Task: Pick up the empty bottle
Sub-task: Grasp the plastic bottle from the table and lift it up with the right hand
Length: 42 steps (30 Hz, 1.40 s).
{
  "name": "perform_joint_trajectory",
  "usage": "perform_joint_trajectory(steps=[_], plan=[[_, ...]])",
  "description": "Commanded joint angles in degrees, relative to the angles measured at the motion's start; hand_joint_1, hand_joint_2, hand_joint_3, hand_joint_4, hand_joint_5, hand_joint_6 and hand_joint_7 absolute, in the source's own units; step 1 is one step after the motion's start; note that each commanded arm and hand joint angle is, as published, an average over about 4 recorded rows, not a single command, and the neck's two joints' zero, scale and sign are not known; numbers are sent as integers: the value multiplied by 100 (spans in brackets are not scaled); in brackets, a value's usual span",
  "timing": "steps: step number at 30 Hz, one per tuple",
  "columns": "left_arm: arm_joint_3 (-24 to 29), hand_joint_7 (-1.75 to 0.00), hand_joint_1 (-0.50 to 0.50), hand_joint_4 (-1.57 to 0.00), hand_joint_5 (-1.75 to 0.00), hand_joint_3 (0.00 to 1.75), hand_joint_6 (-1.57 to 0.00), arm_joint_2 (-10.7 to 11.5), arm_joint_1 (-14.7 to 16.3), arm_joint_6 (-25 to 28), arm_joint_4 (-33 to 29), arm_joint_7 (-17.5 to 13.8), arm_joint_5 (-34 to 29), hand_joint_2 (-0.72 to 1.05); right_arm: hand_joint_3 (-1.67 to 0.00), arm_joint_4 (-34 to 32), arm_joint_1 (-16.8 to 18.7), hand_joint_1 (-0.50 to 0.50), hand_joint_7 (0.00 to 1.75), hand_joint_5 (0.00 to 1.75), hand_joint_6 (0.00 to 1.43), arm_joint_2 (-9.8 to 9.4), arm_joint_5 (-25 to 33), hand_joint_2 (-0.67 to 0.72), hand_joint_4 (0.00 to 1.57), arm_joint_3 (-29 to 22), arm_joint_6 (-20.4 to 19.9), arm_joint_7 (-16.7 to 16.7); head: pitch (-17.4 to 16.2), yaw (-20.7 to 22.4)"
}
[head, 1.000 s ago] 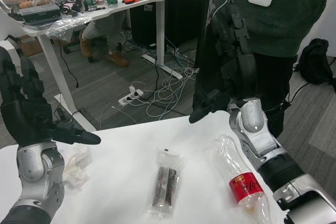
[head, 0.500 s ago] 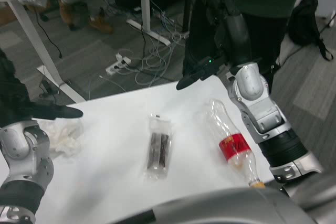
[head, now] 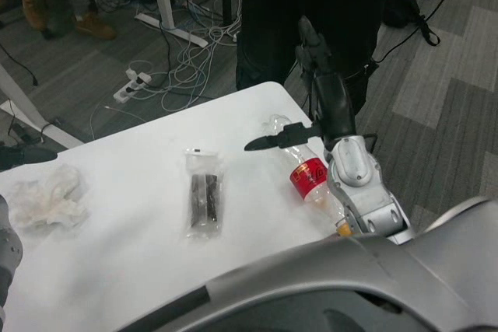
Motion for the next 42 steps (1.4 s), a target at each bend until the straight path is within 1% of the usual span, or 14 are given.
perform_joint_trajectory(steps=[1, 4, 6, 9, 10, 13, 14, 16, 17, 20, 21, 33, 36, 42], plan=[[-29, 0, -50, -4, 0, 0, 0, 114, -267, 87, 382, -16, -68, -70, -8, -4, 325, -28, 0, 0, 0, 470, -455, -10, 0, 99, 14, -239, 0, 0], [-38, 0, -50, -4, 0, 0, 0, 178, -382, 234, 547, -22, -70, -68, -8, -4, 584, -27, 0, 0, 0, 841, -758, -11, 0, 163, 43, -409, 0, 0], [-43, 0, -50, -4, 0, 0, 0, 237, -461, 327, 646, -22, -70, -72, -8, -4, 766, -25, 0, 0, 0, 1090, -936, -15, 0, 211, 65, -481, 0, 0], [-49, 0, -50, -4, 0, 0, 0, 297, -549, 362, 758, -22, -70, -72, -8, -4, 968, -25, 0, 0, 0, 1274, -1070, -16, 0, 317, 135, -525, 0, 0], [-54, 0, -50, -4, 0, 0, 0, 308, -564, 384, 778, -22, -70, -72, -8, -4, 1037, -25, 0, 0, 0, 1329, -1125, -16, 0, 334, 150, -536, -89, -436], [-62, 0, -50, -4, 0, 0, 0, 343, -590, 476, 819, -22, -70, -72, -8, -4, 1283, -28, 0, 0, 0, 1505, -1321, -16, 0, 431, 260, -560, -221, -1091], [-62, 0, -50, -4, 0, 0, 0, 349, -592, 489, 828, -22, -70, -72, -8, -4, 1338, -29, 0, 0, 0, 1533, -1360, -16, 0, 466, 306, -565, -177, -873], [-67, 0, -50, -4, 0, 0, 0, 358, -597, 494, 846, -22, -70, -70, -8, -4, 1421, -29, 0, 0, 0, 1569, -1413, -16, 0, 523, 412, -569, -177, -873], [-69, 0, -50, -4, 0, 0, 0, 360, -597, 496, 857, -22, -70, -70, -8, -2, 1443, -30, 0, 0, 0, 1573, -1466, -16, 0, 536, 445, -569, -251, -1463], [-71, 0, -50, -4, 0, 0, 0, 360, -590, 503, 903, -22, -90, -72, -8, 4, 1573, -33, 0, 0, 0, 1549, -1701, -13, 0, 618, 719, -569, -353, -2375], [-71, 0, -50, -4, 0, 0, 0, 358, -588, 503, 912, -22, -101, -72, -8, 4, 1619, -33, 0, 0, 0, 1542, -1760, -11, 0, 642, 812, -569, -316, -2091], [-89, 0, -50, -4, 0, 0, 0, 323, -557, 503, 907, -22, -158, -72, -8, 0, 1654, -33, 0, 0, 0, 1533, -2059, -11, 0, 682, 1084, -560, -370, -2068], [-91, 0, -50, -4, 0, 0, 0, 314, -542, 503, 903, -22, -158, -72, -8, 4, 1573, -33, 0, 0, 0, 1505, -2108, -16, 0, 644, 1119, -562, -373, -2045], [-89, 0, -50, -4, 0, 0, 0, 301, -496, 494, 881, -22, -158, -64, -8, 9, 1368, -32, 0, 0, 0, 1406, -2336, -16, 0, 580, 1343, -551, -342, -2020]])
